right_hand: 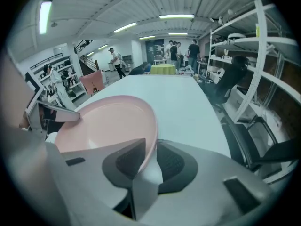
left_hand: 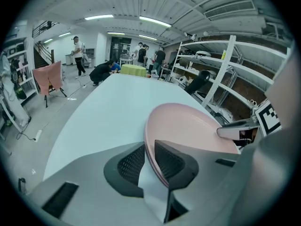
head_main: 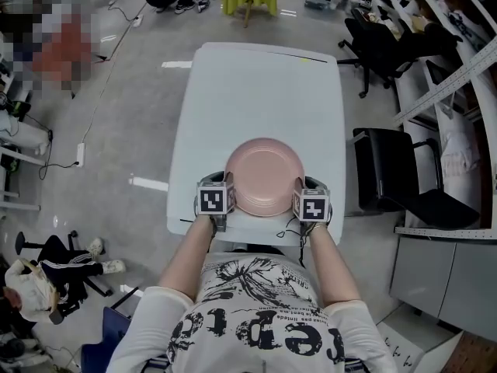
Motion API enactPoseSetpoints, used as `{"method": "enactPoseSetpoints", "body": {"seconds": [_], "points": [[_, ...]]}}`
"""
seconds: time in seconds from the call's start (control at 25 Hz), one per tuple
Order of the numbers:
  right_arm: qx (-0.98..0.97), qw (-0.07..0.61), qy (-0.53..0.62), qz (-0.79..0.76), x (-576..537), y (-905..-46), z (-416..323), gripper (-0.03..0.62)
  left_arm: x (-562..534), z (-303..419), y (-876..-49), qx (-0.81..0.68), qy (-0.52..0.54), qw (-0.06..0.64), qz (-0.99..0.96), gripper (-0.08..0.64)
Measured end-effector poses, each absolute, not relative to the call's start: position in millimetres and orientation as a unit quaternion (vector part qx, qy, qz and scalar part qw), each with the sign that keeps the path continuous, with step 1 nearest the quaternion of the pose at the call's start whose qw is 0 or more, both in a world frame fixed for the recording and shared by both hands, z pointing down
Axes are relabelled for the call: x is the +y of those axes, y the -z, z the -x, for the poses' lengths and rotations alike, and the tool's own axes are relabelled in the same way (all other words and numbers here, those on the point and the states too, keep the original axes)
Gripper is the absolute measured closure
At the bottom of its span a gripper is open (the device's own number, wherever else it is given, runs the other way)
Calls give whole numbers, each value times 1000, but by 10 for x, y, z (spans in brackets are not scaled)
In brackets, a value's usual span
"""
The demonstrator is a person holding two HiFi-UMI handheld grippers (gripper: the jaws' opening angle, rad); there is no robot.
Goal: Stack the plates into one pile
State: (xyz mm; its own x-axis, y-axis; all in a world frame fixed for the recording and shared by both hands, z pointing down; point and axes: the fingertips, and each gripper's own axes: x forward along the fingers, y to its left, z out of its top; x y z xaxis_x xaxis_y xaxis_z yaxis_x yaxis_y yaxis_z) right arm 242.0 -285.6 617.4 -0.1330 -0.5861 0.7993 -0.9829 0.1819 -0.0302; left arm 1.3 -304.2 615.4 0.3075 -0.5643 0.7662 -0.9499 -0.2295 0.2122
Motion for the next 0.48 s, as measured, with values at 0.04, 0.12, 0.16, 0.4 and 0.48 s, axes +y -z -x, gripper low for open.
{"method": "enactPoseSetpoints", "body": {"seconds": [0.04,0.12,0.16,0.4,0.48], "points": [[-693,330,-304,-565,-2866,-6189,-2436,509,-3046,-27,-6171,-516,-280,349,-731,483],[-693,329,-308,-562,-2886,-6214,-2446,506,-3057,-48,-6213,-516,-281,352,-728,480],[-693,331,-306,-562,-2895,-6221,-2439,505,-3068,-51,-6227,-516,-282,350,-729,480],[-698,318,-298,-568,-2879,-6169,-2401,497,-3082,30,-6133,-515,-262,346,-739,414],[-700,305,-292,-576,-2870,-6070,-2418,497,-3093,82,-6044,-522,-248,341,-742,414]]}}
